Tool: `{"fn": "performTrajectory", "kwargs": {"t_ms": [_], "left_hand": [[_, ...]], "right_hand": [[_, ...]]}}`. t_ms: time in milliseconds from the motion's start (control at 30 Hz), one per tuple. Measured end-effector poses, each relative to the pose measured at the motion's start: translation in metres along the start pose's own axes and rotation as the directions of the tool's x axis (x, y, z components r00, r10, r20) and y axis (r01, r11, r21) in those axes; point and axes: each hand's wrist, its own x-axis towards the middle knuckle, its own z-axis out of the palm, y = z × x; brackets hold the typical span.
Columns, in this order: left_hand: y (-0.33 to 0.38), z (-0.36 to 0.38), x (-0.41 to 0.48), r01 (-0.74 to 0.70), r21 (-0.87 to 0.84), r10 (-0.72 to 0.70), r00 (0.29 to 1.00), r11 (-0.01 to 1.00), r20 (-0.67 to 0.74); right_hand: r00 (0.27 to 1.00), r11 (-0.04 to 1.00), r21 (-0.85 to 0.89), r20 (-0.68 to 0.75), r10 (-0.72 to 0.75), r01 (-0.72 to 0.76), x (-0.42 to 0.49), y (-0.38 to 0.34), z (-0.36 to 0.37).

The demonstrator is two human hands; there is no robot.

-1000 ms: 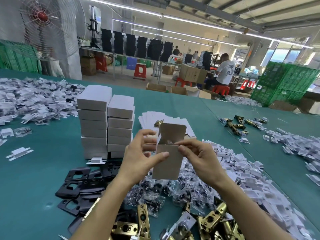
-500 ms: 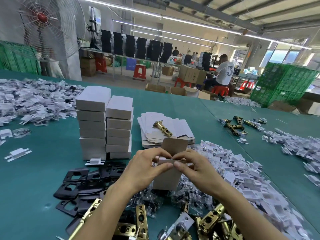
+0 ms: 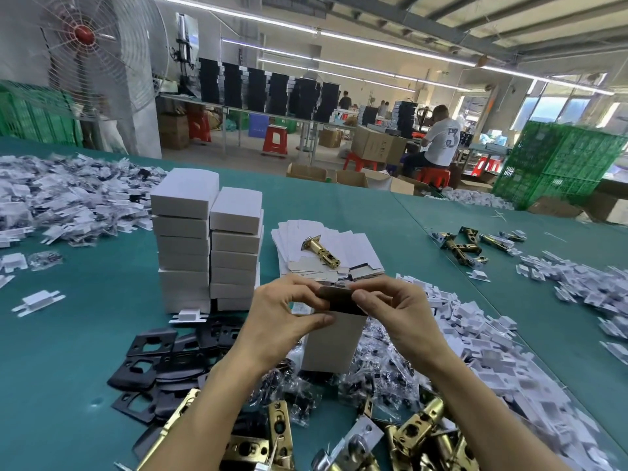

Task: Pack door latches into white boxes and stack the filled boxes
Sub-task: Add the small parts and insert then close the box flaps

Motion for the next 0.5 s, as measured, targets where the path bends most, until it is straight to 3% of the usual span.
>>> {"fn": "performTrajectory", "kwargs": {"t_ms": [167,333,500], "left_hand": [[-0.0011,0.0003,0.0009,-0.012,0.024,0.012,1.000,1.000,-0.012],[-0.0035,-0.0013,-0.0006,0.041,-0.019,-0.042,0.997,0.999,-0.067],[0.0017,-0.0033,-0.0001,0.062,0.003,-0.062,0.998,0.998,-0.020]], "right_hand": [[0.995,1.000,-0.017,0.097,0.019,-0.017,-0.0038,0.0054,-0.0006],[0.999,1.000,-0.021,0.048,0.009,-0.008,-0.0027,0.0091,0.0010],[0.999,0.997,-0.074,0.050,-0.021,0.025,-0.0010,0.0093,0.0002]]}}
